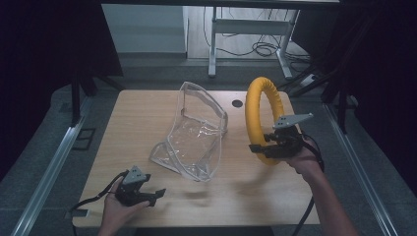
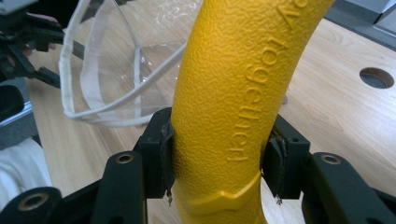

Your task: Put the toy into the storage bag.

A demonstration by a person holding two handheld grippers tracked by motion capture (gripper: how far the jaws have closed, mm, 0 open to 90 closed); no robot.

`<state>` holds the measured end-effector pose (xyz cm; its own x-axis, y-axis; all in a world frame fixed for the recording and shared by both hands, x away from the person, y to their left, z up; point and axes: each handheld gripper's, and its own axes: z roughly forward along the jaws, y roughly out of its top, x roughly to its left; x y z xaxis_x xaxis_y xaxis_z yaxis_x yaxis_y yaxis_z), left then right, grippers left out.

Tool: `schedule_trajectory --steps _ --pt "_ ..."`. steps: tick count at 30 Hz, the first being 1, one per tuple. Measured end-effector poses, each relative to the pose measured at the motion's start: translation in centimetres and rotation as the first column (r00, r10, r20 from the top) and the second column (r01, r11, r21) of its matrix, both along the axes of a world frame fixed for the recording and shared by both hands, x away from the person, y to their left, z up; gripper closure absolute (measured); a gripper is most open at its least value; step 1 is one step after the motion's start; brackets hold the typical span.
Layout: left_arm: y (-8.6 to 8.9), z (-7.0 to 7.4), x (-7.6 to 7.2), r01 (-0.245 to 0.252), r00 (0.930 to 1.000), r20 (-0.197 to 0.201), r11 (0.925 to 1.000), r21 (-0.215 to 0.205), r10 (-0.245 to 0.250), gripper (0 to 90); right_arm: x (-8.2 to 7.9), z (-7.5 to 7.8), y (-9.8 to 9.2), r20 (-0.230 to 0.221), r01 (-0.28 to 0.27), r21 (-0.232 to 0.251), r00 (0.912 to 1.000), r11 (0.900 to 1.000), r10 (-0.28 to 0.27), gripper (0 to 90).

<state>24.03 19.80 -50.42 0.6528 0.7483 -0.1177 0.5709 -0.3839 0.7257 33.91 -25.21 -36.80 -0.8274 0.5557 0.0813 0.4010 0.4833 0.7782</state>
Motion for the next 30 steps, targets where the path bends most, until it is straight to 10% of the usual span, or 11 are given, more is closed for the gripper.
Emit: schedule_trajectory --steps 30 --pt "0.0 -0.1 0.0 -0.007 1.0 0.0 1.0 -0.006 0.007 20.4 -0.8 2.5 1.7 0.06 -0.042 0.083 0.9975 0.996 0.037 50.7"
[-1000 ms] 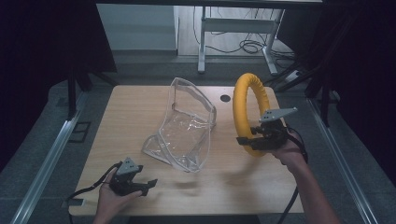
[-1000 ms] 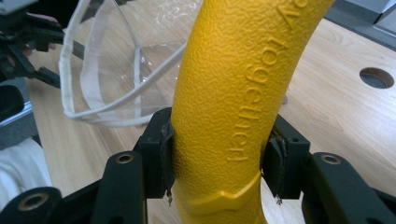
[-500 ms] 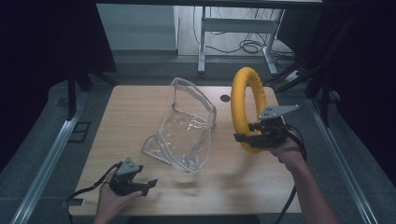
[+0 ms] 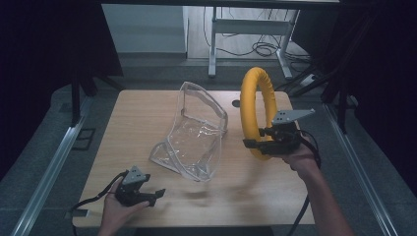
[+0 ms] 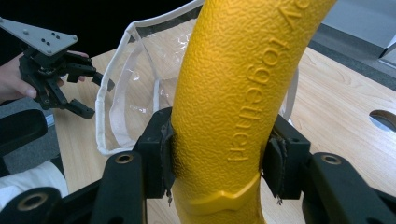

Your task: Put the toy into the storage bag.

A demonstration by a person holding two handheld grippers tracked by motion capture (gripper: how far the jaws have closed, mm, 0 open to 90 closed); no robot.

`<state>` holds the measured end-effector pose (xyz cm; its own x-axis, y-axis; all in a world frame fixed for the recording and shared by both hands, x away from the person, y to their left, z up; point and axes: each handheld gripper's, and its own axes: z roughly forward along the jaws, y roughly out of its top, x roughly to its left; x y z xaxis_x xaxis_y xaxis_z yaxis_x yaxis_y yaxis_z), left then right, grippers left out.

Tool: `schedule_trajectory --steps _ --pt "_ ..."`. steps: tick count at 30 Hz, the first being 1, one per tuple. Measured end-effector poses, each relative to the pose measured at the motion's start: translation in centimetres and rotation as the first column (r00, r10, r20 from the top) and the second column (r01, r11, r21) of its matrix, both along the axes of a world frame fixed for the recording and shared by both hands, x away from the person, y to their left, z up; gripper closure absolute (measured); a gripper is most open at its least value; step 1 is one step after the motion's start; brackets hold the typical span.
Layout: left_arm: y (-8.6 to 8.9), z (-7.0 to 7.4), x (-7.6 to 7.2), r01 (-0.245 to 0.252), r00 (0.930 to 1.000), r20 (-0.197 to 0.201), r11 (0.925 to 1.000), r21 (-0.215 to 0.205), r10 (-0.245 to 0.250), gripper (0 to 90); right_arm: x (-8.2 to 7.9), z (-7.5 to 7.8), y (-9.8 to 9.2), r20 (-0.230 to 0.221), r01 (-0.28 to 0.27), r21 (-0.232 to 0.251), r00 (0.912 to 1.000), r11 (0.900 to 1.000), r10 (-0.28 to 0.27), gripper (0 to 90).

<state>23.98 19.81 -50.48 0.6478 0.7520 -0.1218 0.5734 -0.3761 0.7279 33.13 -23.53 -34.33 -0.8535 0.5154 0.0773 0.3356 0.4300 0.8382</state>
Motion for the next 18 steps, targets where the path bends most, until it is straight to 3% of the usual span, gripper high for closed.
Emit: schedule_trajectory --steps 14,18 --pt "0.0 0.0 0.0 -0.001 1.0 -0.001 1.0 0.0 0.001 20.4 -0.3 1.1 0.8 0.026 -0.018 0.022 0.9995 1.0 0.018 50.6" --pt "0.0 0.0 0.0 0.0 1.0 -0.001 1.0 0.002 0.0 20.4 -0.6 1.8 1.2 0.048 -0.033 0.052 0.9984 0.998 0.03 50.5"
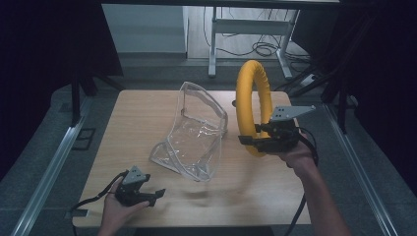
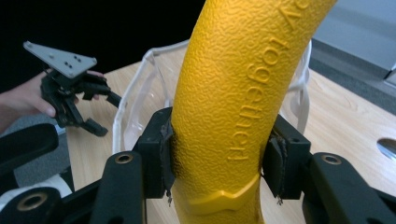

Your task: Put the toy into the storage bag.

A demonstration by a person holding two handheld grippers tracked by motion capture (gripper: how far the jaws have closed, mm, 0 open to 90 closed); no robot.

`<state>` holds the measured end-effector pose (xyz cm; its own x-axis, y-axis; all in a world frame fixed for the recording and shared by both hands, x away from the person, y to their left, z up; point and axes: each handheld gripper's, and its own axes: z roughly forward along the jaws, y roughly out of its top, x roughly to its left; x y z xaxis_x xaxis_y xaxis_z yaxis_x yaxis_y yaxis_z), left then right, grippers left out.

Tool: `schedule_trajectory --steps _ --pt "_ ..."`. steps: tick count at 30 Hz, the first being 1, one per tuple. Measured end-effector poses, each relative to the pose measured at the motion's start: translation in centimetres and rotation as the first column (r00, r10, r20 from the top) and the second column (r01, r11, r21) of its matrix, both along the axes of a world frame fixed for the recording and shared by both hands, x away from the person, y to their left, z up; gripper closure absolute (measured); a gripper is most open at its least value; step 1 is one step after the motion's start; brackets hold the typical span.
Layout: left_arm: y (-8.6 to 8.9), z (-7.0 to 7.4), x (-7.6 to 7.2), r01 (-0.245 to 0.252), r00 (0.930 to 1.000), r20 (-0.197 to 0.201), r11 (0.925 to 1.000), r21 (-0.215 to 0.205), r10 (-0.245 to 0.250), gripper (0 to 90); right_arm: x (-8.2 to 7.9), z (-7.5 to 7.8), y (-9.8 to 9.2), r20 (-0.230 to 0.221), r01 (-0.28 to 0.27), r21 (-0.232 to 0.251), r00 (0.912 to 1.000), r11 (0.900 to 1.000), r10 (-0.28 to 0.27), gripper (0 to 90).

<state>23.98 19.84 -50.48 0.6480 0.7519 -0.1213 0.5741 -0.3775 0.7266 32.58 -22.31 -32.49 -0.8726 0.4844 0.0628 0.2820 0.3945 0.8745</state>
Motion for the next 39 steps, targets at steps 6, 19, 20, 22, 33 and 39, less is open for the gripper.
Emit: schedule_trajectory --steps 6,19,20,22,33,39 --pt "0.0 0.0 0.0 0.002 1.0 0.001 1.0 0.002 -0.002 20.4 -0.2 0.7 0.6 0.016 -0.013 0.019 0.9998 1.0 0.013 50.5" --pt "0.0 0.0 0.0 0.002 1.0 0.001 1.0 0.003 -0.002 20.4 -0.5 1.5 1.3 0.04 -0.028 0.04 0.9989 0.999 0.026 50.5" --pt "0.0 0.0 0.0 0.002 1.0 0.0 1.0 0.003 -0.002 20.4 -0.5 1.6 1.4 0.042 -0.028 0.042 0.9988 0.999 0.027 50.5" --pt "0.1 0.0 0.0 0.002 1.0 0.001 1.0 0.002 -0.002 20.4 -0.6 1.9 1.4 0.049 -0.03 0.049 0.9984 0.998 0.028 50.5" --pt "0.1 0.1 0.0 0.002 1.0 0.0 1.0 0.003 -0.002 20.4 -1.1 3.0 1.9 0.076 -0.047 0.065 0.9963 0.997 0.042 50.5" --pt "0.2 0.1 0.0 0.001 1.0 0.0 1.0 0.002 -0.001 20.4 -1.3 3.6 2.2 0.089 -0.057 0.075 0.9948 0.996 0.051 50.5"
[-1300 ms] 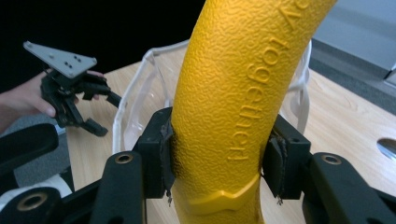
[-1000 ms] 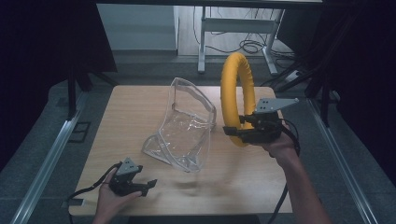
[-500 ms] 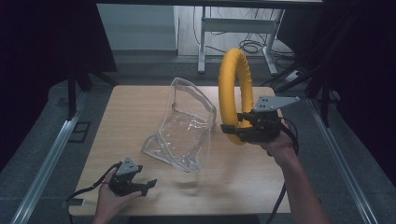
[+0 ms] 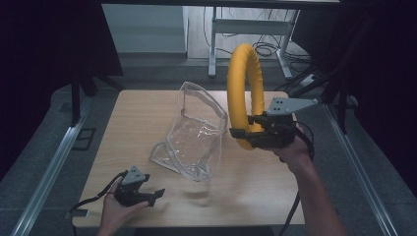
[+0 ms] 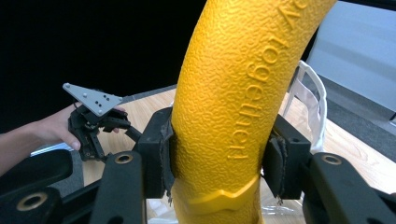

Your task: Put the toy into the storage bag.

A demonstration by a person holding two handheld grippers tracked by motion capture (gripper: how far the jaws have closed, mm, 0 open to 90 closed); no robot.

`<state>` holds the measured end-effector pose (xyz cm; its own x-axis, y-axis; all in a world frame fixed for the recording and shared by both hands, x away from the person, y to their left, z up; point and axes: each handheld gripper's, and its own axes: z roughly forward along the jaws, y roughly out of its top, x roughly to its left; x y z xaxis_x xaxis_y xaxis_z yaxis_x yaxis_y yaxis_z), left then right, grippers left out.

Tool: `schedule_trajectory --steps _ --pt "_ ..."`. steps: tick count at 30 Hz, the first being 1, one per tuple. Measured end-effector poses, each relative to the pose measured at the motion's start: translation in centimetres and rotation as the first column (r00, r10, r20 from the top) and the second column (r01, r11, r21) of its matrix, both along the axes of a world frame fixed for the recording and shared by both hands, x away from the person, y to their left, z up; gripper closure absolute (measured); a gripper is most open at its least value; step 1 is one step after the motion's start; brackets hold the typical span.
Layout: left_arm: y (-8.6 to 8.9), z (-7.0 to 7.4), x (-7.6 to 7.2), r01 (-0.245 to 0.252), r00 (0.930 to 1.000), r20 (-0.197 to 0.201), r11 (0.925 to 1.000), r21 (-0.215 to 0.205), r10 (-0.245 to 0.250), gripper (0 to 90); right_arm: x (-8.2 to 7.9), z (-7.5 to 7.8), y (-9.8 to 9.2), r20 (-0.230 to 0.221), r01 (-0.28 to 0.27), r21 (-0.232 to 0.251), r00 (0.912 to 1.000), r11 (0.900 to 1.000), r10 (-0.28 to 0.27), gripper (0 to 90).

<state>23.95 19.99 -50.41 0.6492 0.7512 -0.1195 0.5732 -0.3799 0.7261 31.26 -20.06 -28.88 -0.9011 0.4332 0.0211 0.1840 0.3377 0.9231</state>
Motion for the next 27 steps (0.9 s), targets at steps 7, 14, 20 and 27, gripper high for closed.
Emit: schedule_trajectory --steps 7,14,20,27 --pt "0.0 0.0 0.0 0.001 1.0 0.001 1.0 0.0 -0.001 20.4 -0.2 0.9 0.5 0.014 -0.013 0.011 0.9998 1.0 0.013 50.5" --pt "0.0 0.0 0.0 -0.001 1.0 0.002 1.0 -0.002 0.001 20.3 -0.5 1.8 1.3 0.033 -0.036 0.023 0.9988 0.999 0.035 50.5" --pt "0.0 0.0 0.0 -0.003 1.0 0.0 1.0 -0.004 0.003 20.4 -0.6 2.1 2.2 0.041 -0.056 0.023 0.9977 0.998 0.055 50.4" --pt "0.1 0.1 0.0 -0.005 1.0 0.0 1.0 -0.006 0.005 20.4 -0.5 2.1 3.6 0.044 -0.089 0.026 0.9952 0.996 0.087 50.4"
